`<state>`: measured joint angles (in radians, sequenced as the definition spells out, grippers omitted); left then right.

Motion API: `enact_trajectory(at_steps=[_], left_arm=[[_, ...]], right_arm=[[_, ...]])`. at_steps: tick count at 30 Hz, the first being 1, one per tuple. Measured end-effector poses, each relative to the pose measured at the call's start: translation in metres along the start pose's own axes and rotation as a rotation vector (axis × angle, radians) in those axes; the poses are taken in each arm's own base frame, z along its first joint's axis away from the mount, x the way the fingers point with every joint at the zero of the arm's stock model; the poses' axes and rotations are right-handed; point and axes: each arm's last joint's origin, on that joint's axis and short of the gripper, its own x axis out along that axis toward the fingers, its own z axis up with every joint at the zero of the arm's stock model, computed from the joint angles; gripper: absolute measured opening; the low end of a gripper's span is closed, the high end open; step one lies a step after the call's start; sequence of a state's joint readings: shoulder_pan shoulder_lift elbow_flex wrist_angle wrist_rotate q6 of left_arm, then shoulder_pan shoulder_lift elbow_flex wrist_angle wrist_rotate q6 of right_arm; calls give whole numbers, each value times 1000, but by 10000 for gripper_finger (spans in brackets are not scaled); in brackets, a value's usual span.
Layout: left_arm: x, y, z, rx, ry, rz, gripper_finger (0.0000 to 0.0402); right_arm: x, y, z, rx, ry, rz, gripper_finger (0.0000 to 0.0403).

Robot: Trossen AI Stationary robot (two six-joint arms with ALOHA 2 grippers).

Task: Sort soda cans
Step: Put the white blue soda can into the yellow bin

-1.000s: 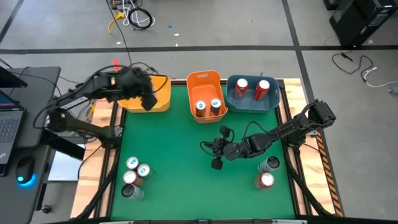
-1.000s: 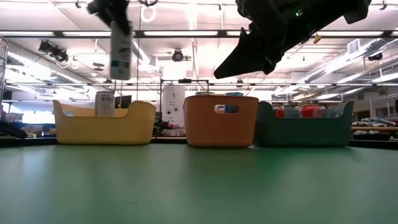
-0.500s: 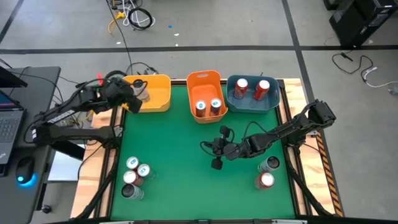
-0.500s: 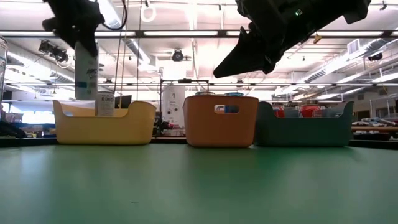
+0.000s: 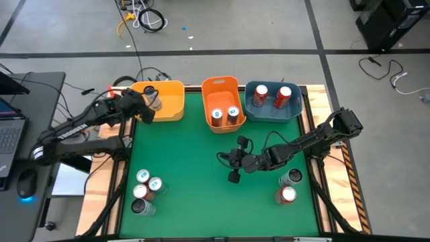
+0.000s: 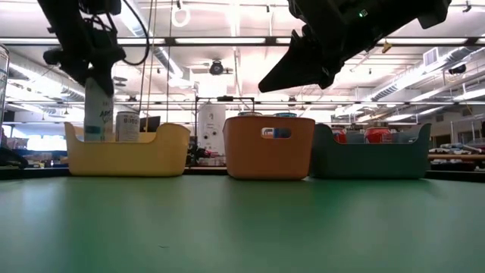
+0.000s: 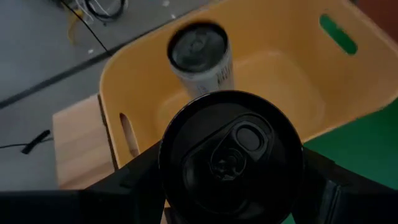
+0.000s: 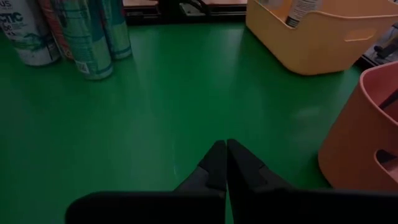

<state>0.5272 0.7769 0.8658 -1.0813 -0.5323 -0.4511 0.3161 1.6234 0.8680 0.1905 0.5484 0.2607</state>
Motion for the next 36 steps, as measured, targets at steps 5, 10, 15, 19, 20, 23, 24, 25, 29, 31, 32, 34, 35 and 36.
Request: enact_trajectory(at_steps=[5,10,15,19,20,23,24,25,29,31,32,34,35,36], left_arm=[[10,3,1,-15,13,-29,251],[23,7,0,-31,44,-76,251],[29,11,-3,-35,75,-69,251],[36,13,-7,-39,99,-71,251],[38,13,-9,-38,107,-69,251],[47,12,-15,-46,123,-71,251],[49,12,-16,-49,120,-75,251],[51,12,-16,-55,112,-82,251],[55,12,-17,-77,100,-101,251],[56,13,-17,-82,101,-101,251],[56,13,-17,-84,102,-101,251],[56,14,-16,-87,103,-99,251],[56,14,-17,-88,103,-98,251],[56,14,-17,-87,103,-99,251]], right_arm=[[0,0,0,-1,0,0,0],[0,1,0,0,0,2,0],[0,1,0,-1,1,2,0],[0,1,0,-1,2,1,0],[0,1,0,-1,2,1,0],[0,1,0,-1,2,2,0],[0,1,0,-1,2,2,0],[0,1,0,-1,3,2,0],[0,1,-1,-2,4,1,0],[0,1,-1,-2,4,1,0],[0,1,-1,-2,4,1,0],[0,1,-1,-2,4,1,0],[0,1,-1,-2,4,1,0],[0,1,-1,-2,4,1,0]])
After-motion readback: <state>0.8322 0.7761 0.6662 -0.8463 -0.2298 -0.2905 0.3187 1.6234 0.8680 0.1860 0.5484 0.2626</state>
